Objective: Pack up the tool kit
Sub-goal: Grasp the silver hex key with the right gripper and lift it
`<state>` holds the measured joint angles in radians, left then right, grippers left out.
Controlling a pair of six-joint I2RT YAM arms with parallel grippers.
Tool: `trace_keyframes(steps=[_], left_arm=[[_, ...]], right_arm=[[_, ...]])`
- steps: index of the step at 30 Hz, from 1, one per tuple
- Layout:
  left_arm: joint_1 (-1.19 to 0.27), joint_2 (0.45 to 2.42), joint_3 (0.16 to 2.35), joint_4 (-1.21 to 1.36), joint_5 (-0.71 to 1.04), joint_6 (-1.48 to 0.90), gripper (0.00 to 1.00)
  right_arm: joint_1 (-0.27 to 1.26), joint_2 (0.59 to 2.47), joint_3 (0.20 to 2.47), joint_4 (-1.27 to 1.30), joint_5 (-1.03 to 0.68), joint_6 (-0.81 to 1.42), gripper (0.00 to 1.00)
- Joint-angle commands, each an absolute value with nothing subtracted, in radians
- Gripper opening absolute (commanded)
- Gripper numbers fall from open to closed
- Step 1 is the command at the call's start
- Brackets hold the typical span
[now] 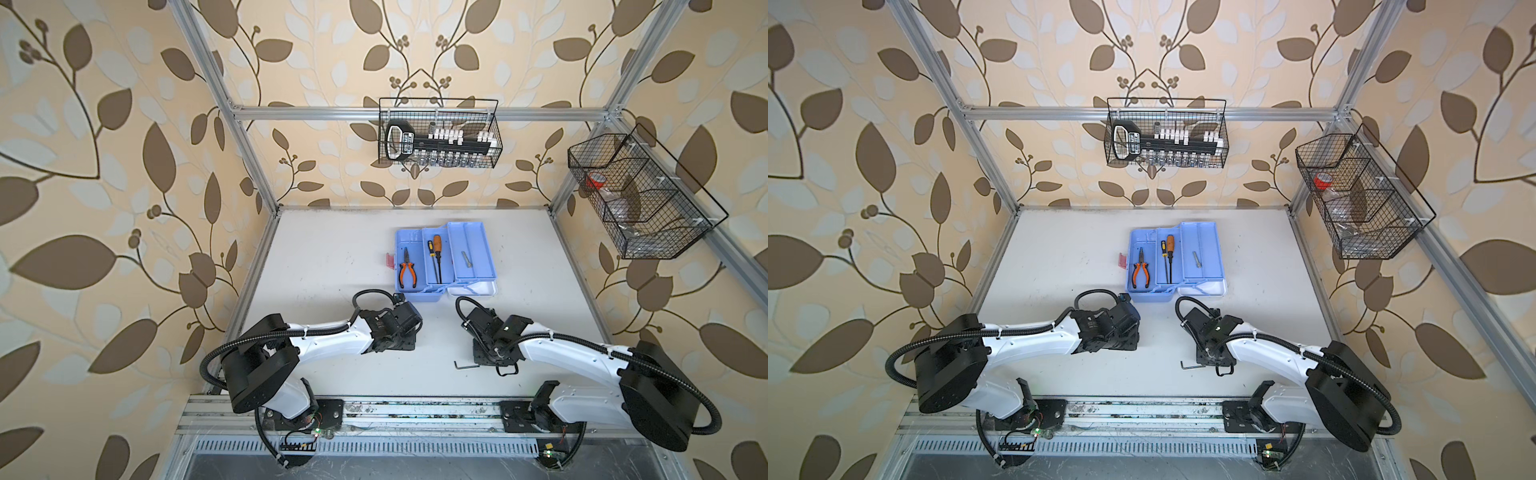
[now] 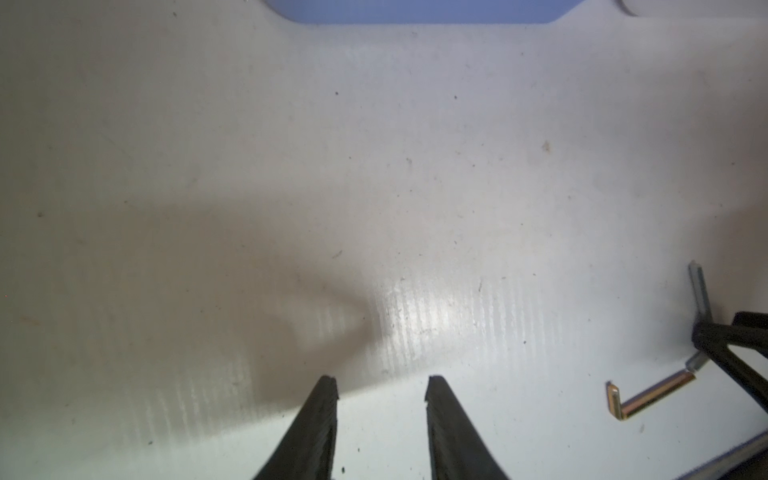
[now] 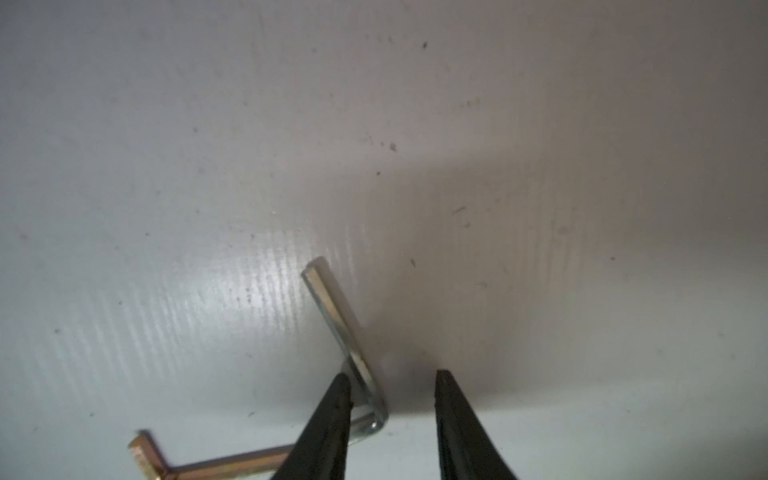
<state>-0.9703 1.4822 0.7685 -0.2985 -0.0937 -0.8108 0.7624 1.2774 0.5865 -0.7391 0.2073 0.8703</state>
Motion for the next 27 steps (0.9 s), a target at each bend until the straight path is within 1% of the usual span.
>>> trace_keyframes(steps=[1,4,5,9,12,19,22,27], left_arm=[[-0.980,1.486,0.775,-0.282,-0.093,-0.822,0.38],[-0.980,1.488,0.768,-0.280,-0.092,-0.825,0.38],[-0.980,1.487,0.767,-0.280,-0.092,-0.824,0.37],[-0.980,1.485,0.764,-0.286,-0.096,-0.822,0.37],[-0.980,1.476,0.761,-0.296,-0.108,-0.819,0.37],[-0.980,1.470,0.767,-0.311,-0.119,-0.805,0.37],[-0.979,1.477,0.772,-0.313,-0.121,-0.804,0.37],[-0.973,1.493,0.782,-0.311,-0.117,-0.802,0.37]], right_arm=[[0.769,1.331,0.630,-0.748,0.226,0.863,0.35],[0.766,1.407,0.654,-0.714,0.219,0.838,0.35],[0.762,1.437,0.657,-0.696,0.212,0.825,0.32],[0.754,1.519,0.645,-0.616,0.187,0.808,0.10],[0.753,1.537,0.630,-0.585,0.186,0.818,0.01],[0.699,1.493,0.633,-0.578,0.206,0.790,0.00],[0.664,1.400,0.657,-0.614,0.214,0.765,0.00],[0.597,1.193,0.752,-0.754,0.230,0.715,0.00]])
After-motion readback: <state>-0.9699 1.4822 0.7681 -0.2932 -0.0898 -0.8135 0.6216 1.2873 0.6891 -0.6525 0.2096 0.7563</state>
